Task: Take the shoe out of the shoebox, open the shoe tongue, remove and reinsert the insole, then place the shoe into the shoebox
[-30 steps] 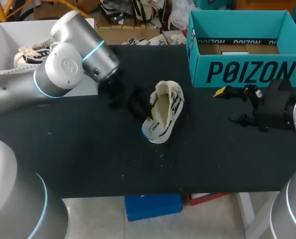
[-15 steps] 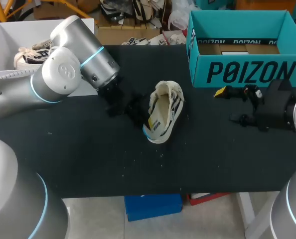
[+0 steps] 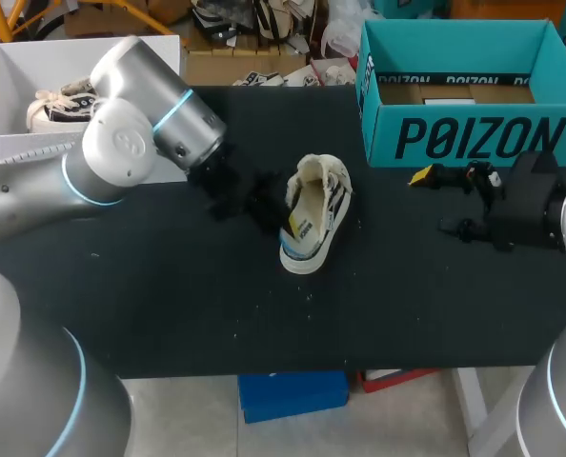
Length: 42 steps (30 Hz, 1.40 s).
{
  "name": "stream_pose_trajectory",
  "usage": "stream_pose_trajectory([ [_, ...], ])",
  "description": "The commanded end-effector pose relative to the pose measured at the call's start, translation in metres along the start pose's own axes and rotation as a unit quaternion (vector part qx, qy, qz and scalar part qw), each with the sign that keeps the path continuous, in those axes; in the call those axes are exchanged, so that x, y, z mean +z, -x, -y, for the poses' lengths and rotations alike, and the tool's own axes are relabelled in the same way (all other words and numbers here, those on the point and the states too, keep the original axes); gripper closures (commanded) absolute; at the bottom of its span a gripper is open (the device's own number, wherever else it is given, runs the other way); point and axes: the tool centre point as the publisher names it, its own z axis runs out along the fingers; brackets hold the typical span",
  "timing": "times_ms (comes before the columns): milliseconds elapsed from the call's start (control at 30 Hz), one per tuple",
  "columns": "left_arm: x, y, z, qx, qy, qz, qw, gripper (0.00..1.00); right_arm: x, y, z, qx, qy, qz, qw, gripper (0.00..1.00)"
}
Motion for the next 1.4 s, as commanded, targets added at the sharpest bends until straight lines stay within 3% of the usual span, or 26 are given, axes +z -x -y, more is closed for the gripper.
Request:
stream_pose_trajectory([
  [33, 0.008, 0.000, -0.014, -0.003, 0.006, 0.004, 1.000, 1.00, 0.001, 0.000, 0.000, 0.000, 0.000, 0.000, 1.000, 0.00],
  [700, 0.013, -0.001, -0.052, -0.026, 0.054, 0.001, 0.998, 1.00, 0.001, 0.000, 0.000, 0.000, 0.000, 0.000, 1.000, 0.00],
  [733, 0.014, 0.000, -0.052, -0.026, 0.054, 0.001, 0.998, 0.90, 0.001, 0.000, 0.000, 0.000, 0.000, 0.000, 1.000, 0.00],
  [800, 0.013, 0.002, -0.047, -0.021, 0.056, 0.001, 0.998, 0.83, 0.001, 0.000, 0.000, 0.000, 0.000, 0.000, 1.000, 0.00],
  [833, 0.012, 0.003, -0.044, -0.019, 0.055, 0.001, 0.998, 0.73, 0.001, 0.000, 0.000, 0.000, 0.000, 0.000, 1.000, 0.00],
  [933, 0.007, 0.003, -0.034, -0.013, 0.054, -0.001, 0.998, 0.62, 0.001, 0.000, 0.000, 0.000, 0.000, 0.000, 1.000, 0.00],
  [1200, -0.014, 0.005, -0.008, 0.005, 0.057, 0.001, 0.998, 0.67, 0.001, 0.000, 0.000, 0.000, 0.000, 0.000, 1.000, 0.00],
  [1400, -0.017, 0.001, -0.005, 0.011, 0.063, -0.011, 0.998, 0.69, 0.001, 0.000, 0.000, 0.000, 0.000, 0.000, 1.000, 0.00],
])
